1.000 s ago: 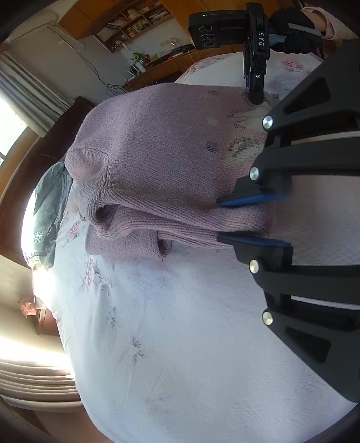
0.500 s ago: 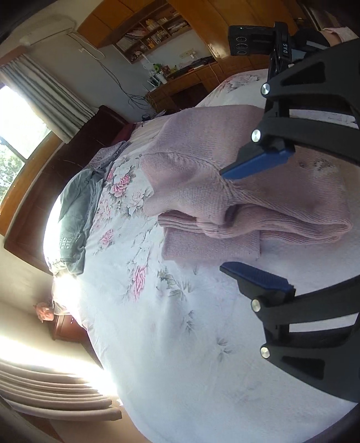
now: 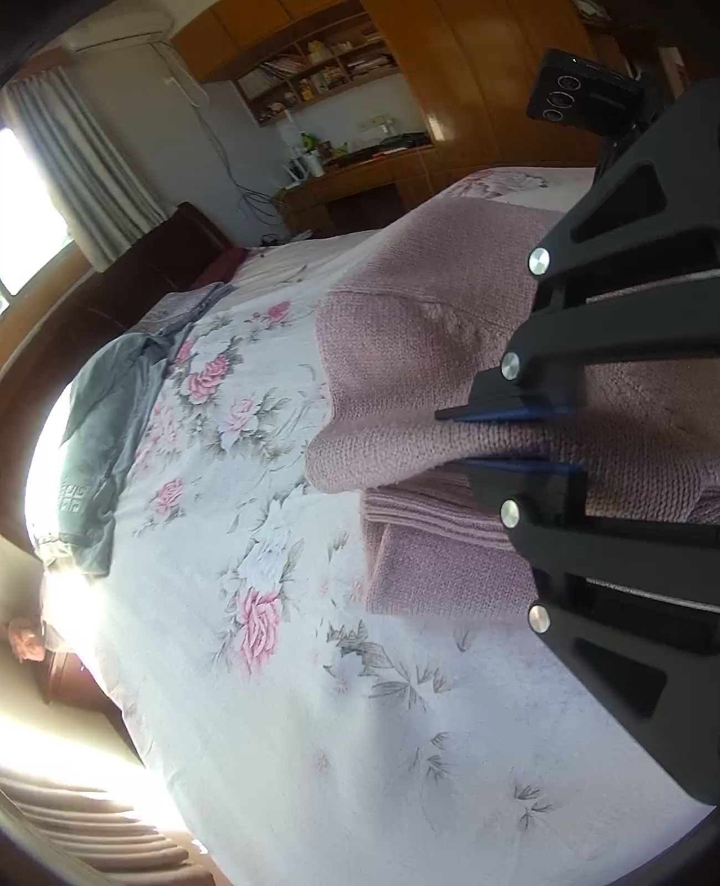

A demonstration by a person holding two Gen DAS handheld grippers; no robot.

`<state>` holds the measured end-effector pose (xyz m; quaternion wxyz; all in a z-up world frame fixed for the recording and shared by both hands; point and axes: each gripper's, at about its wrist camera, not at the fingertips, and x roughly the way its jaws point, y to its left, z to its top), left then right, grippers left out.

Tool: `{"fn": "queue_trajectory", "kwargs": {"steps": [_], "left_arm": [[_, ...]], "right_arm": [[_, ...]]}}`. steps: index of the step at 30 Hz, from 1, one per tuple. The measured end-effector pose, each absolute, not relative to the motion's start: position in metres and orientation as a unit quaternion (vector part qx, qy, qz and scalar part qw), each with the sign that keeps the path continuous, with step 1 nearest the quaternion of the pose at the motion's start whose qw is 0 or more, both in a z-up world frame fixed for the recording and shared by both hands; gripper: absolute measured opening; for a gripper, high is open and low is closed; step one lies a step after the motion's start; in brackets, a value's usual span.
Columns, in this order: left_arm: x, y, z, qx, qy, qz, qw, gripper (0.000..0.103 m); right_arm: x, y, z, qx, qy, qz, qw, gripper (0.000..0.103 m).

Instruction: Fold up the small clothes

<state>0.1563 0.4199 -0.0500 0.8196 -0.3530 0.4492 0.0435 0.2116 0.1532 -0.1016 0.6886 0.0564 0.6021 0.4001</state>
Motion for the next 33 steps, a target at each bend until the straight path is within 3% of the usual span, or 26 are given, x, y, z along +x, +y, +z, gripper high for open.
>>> {"fn": "queue_trajectory", "kwargs": {"steps": [3,9,12,17,21,25,33], "left_arm": [[0.124,0.428,-0.032,-0.356,0.386,0.079,0.847,0.009],[0.128,0.435,-0.086,-0.298,0.466,0.126,0.823,0.011],[0.126,0.433,-0.097,-0.287,0.471,0.136,0.823,0.012],[0.108,0.443,-0.064,-0.295,0.446,0.155,0.831,0.022],[0.079,0.427,-0.016,-0.266,0.403,0.159,0.861,0.022],[0.061,0.394,0.0,-0.238,0.398,0.129,0.877,0.023],[0.066,0.382,-0.066,-0.219,0.471,0.143,0.843,0.024]], "right_arm": [[0.214,0.159,-0.104,0.053,0.601,0.401,0.689,0.057],[0.216,0.173,-0.116,0.048,0.609,0.409,0.677,0.06],[0.216,0.178,-0.122,0.051,0.615,0.411,0.671,0.06],[0.211,0.171,-0.112,0.042,0.608,0.401,0.685,0.06],[0.2,0.161,-0.076,0.037,0.561,0.412,0.717,0.06],[0.198,0.169,-0.059,0.042,0.541,0.429,0.722,0.06],[0.207,0.194,-0.105,0.015,0.588,0.391,0.708,0.063]]}}
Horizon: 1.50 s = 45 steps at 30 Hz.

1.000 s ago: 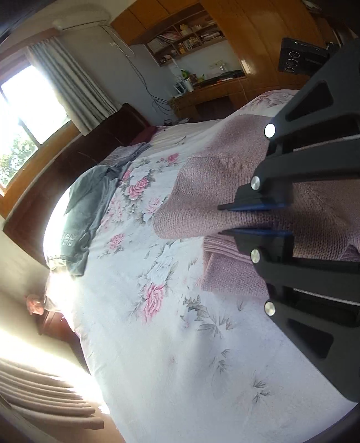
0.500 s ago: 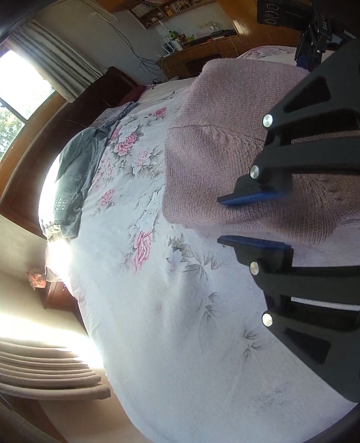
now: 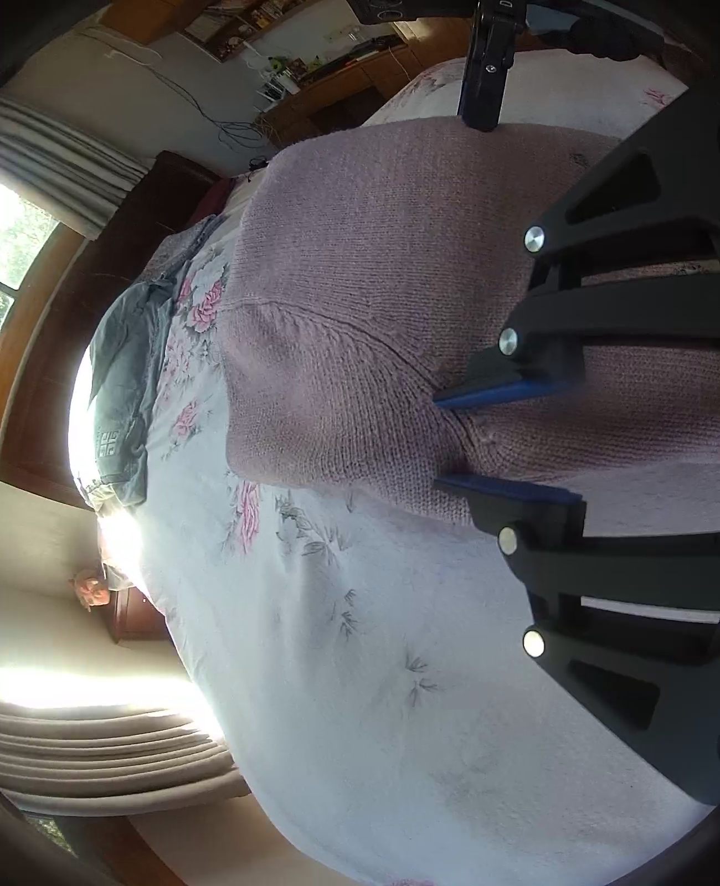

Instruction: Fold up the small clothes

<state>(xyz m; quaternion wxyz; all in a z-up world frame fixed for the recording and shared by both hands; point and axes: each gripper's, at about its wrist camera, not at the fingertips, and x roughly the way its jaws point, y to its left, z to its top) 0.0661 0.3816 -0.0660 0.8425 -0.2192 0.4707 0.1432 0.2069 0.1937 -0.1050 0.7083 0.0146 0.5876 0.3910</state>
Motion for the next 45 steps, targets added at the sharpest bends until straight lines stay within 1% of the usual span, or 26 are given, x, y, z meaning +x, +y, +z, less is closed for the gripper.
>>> {"fn": "queue_trajectory", "kwargs": {"steps": [1,4,6,7,8,9,10,12,15,18,21,23,25,26,27,28,32,33,36,37,38,39,40,41,43,45], "left_arm": [[0.065,0.383,-0.068,-0.227,0.47,0.141,0.841,0.024],[0.055,0.394,-0.059,-0.271,0.457,0.122,0.838,0.025],[0.045,0.404,-0.05,-0.315,0.439,0.099,0.836,0.038],[0.04,0.41,-0.048,-0.333,0.432,0.092,0.833,0.051],[0.036,0.415,-0.047,-0.346,0.429,0.087,0.83,0.058],[0.034,0.419,-0.05,-0.357,0.429,0.081,0.826,0.06],[0.031,0.424,-0.054,-0.368,0.432,0.073,0.82,0.061],[0.03,0.431,-0.068,-0.399,0.439,0.054,0.804,0.062],[0.031,0.435,-0.092,-0.463,0.428,0.006,0.776,0.063],[0.041,0.428,-0.105,-0.465,0.431,-0.012,0.773,0.064],[0.056,0.42,-0.12,-0.451,0.451,-0.02,0.77,0.064],[0.064,0.417,-0.129,-0.462,0.45,-0.035,0.763,0.07],[0.069,0.414,-0.135,-0.476,0.446,-0.053,0.756,0.073],[0.072,0.411,-0.137,-0.481,0.445,-0.063,0.753,0.077],[0.074,0.41,-0.139,-0.485,0.442,-0.071,0.751,0.078],[0.076,0.408,-0.142,-0.489,0.441,-0.081,0.749,0.079],[0.083,0.405,-0.148,-0.514,0.431,-0.111,0.733,0.079],[0.085,0.402,-0.149,-0.512,0.433,-0.112,0.733,0.079],[0.091,0.39,-0.149,-0.487,0.446,-0.111,0.742,0.073],[0.092,0.388,-0.15,-0.485,0.449,-0.11,0.742,0.066],[0.092,0.388,-0.151,-0.489,0.449,-0.11,0.74,0.057],[0.091,0.389,-0.152,-0.497,0.445,-0.113,0.736,0.053],[0.09,0.389,-0.153,-0.507,0.441,-0.117,0.731,0.046],[0.088,0.388,-0.153,-0.516,0.436,-0.123,0.727,0.041],[0.084,0.383,-0.146,-0.523,0.424,-0.133,0.728,0.038],[0.081,0.373,-0.133,-0.523,0.412,-0.144,0.732,0.036]], "right_arm": [[0.207,0.193,-0.108,0.021,0.591,0.391,0.705,0.064],[0.207,0.186,-0.104,0.028,0.592,0.394,0.702,0.064],[0.207,0.179,-0.095,0.036,0.584,0.4,0.705,0.064],[0.206,0.175,-0.091,0.043,0.58,0.406,0.705,0.065],[0.207,0.172,-0.088,0.051,0.577,0.412,0.703,0.068],[0.207,0.169,-0.086,0.058,0.575,0.416,0.702,0.07],[0.208,0.167,-0.086,0.061,0.574,0.419,0.7,0.074],[0.208,0.166,-0.088,0.061,0.575,0.422,0.698,0.074],[0.209,0.168,-0.095,0.062,0.583,0.423,0.69,0.075],[0.21,0.171,-0.102,0.077,0.59,0.431,0.678,0.077],[0.216,0.173,-0.113,0.094,0.599,0.43,0.669,0.082],[0.22,0.174,-0.119,0.106,0.604,0.433,0.661,0.082],[0.225,0.177,-0.127,0.11,0.609,0.431,0.656,0.083],[0.226,0.179,-0.131,0.111,0.613,0.43,0.654,0.083],[0.227,0.181,-0.134,0.111,0.616,0.431,0.65,0.084],[0.229,0.183,-0.138,0.113,0.618,0.431,0.648,0.088],[0.234,0.193,-0.151,0.134,0.622,0.437,0.635,0.096],[0.235,0.195,-0.156,0.141,0.624,0.439,0.631,0.097],[0.236,0.205,-0.162,0.139,0.624,0.44,0.631,0.096],[0.235,0.208,-0.162,0.133,0.621,0.44,0.635,0.093],[0.233,0.209,-0.161,0.129,0.619,0.441,0.637,0.087],[0.232,0.208,-0.16,0.13,0.617,0.442,0.638,0.084],[0.232,0.205,-0.158,0.132,0.615,0.444,0.638,0.077],[0.231,0.202,-0.156,0.136,0.614,0.448,0.636,0.074],[0.229,0.194,-0.15,0.147,0.61,0.455,0.632,0.068],[0.227,0.185,-0.14,0.161,0.603,0.464,0.629,0.067]]}}
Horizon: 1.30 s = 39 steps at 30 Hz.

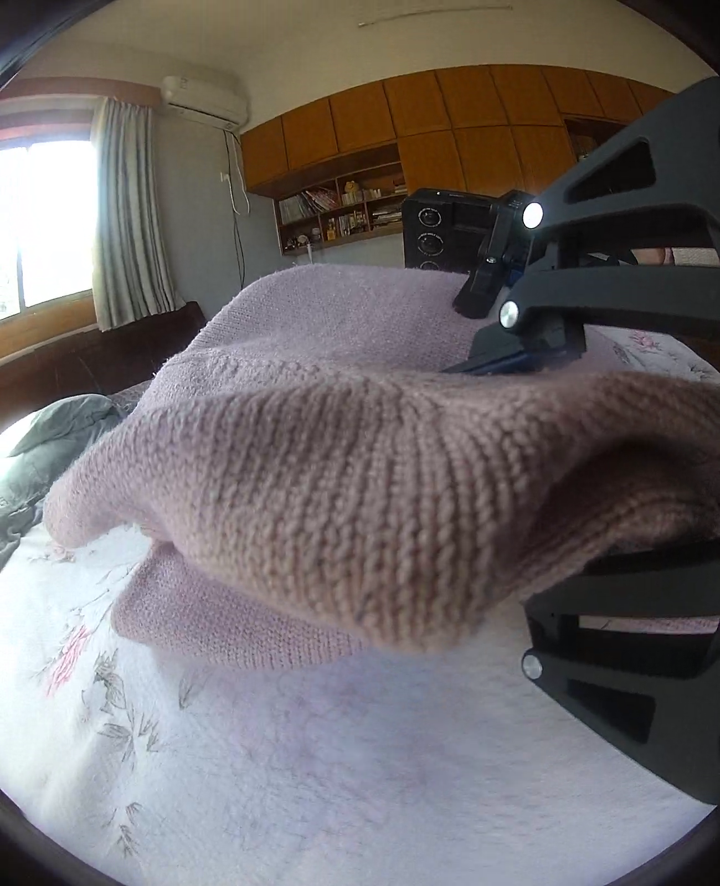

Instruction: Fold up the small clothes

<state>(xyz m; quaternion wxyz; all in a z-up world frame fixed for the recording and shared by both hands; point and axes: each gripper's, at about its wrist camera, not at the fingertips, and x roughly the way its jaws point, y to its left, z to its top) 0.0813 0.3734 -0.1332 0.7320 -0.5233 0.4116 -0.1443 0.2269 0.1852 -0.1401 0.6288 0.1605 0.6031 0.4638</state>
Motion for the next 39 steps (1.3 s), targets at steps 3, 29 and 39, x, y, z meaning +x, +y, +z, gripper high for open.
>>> {"fn": "queue_trajectory", "kwargs": {"steps": [3,29,39], "left_arm": [[0.079,0.35,-0.107,-0.509,0.399,-0.166,0.744,0.036],[0.111,0.117,-0.109,-0.427,0.464,-0.177,0.755,0.046],[0.051,0.113,-0.057,-0.332,0.467,-0.091,0.814,0.056]], "right_arm": [[0.223,0.162,-0.116,0.168,0.583,0.478,0.635,0.066],[0.223,-0.071,-0.116,0.196,0.578,0.402,0.683,0.081],[0.155,-0.125,-0.11,0.187,0.578,0.401,0.686,0.082]]}}
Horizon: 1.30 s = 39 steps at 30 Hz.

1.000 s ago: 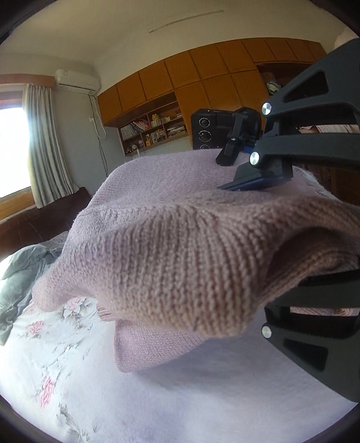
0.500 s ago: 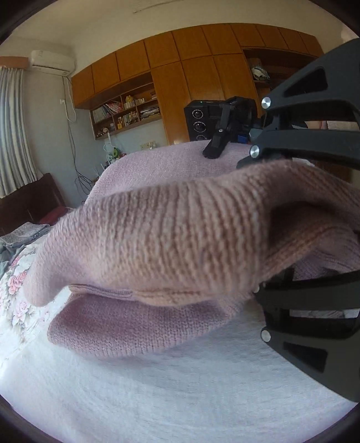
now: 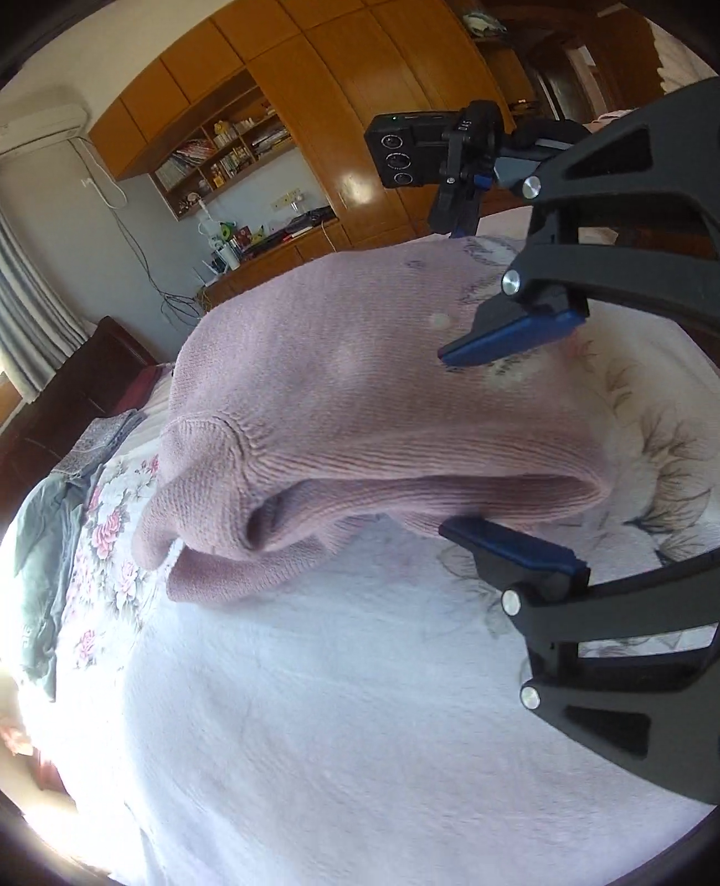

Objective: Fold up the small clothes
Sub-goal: 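Open both grippers and withdraw them from the folded sweater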

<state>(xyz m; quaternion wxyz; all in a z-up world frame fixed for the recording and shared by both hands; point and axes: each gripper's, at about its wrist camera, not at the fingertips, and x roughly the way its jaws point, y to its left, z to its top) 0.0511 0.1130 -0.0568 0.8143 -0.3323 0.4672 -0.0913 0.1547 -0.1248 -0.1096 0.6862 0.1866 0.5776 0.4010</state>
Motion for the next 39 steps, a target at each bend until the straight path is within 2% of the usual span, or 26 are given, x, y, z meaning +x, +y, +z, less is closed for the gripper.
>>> {"fn": "queue_trajectory", "kwargs": {"steps": [4,6,8,10,13,15,16,17,18,20,21,22,26,31,39], "left_arm": [[0.026,0.118,-0.072,-0.348,0.473,-0.053,0.808,0.055],[0.023,0.119,-0.077,-0.358,0.475,-0.037,0.803,0.055],[0.015,0.12,-0.083,-0.351,0.478,-0.023,0.805,0.055],[0.013,0.119,-0.085,-0.343,0.482,-0.016,0.806,0.056],[0.013,0.118,-0.089,-0.339,0.485,-0.008,0.806,0.057],[0.011,0.116,-0.086,-0.333,0.485,0.001,0.808,0.057],[0.008,0.114,-0.083,-0.33,0.486,0.006,0.809,0.056],[0.003,0.112,-0.078,-0.326,0.485,0.011,0.811,0.056],[-0.001,0.107,-0.073,-0.321,0.485,0.014,0.813,0.056],[-0.01,0.104,-0.061,-0.306,0.483,0.027,0.82,0.061],[-0.015,0.102,-0.054,-0.299,0.479,0.036,0.825,0.064],[-0.02,0.1,-0.047,-0.292,0.475,0.046,0.829,0.071],[-0.037,0.091,-0.02,-0.271,0.467,0.08,0.838,0.081],[-0.048,0.075,0.006,-0.239,0.468,0.1,0.845,0.083],[-0.063,0.057,0.037,-0.204,0.456,0.123,0.858,0.086]], "right_arm": [[0.138,-0.128,-0.109,0.188,0.572,0.407,0.687,0.073],[0.129,-0.124,-0.107,0.18,0.572,0.414,0.685,0.061],[0.126,-0.113,-0.105,0.157,0.571,0.413,0.692,0.041],[0.12,-0.112,-0.106,0.118,0.579,0.383,0.71,0.035],[0.116,-0.113,-0.11,0.112,0.587,0.366,0.714,0.032],[0.108,-0.112,-0.105,0.102,0.583,0.362,0.72,0.034],[0.109,-0.108,-0.102,0.095,0.58,0.358,0.725,0.04],[0.105,-0.107,-0.097,0.087,0.576,0.353,0.732,0.051],[0.101,-0.102,-0.09,0.075,0.57,0.348,0.74,0.056],[0.09,-0.097,-0.078,0.042,0.558,0.326,0.761,0.084],[0.086,-0.095,-0.073,0.029,0.555,0.311,0.771,0.089],[0.083,-0.093,-0.07,0.018,0.553,0.298,0.778,0.094],[0.071,-0.099,-0.062,-0.006,0.553,0.258,0.792,0.099],[0.058,-0.099,-0.059,-0.02,0.549,0.246,0.798,0.099],[0.037,-0.092,-0.024,-0.054,0.51,0.234,0.826,0.099]]}}
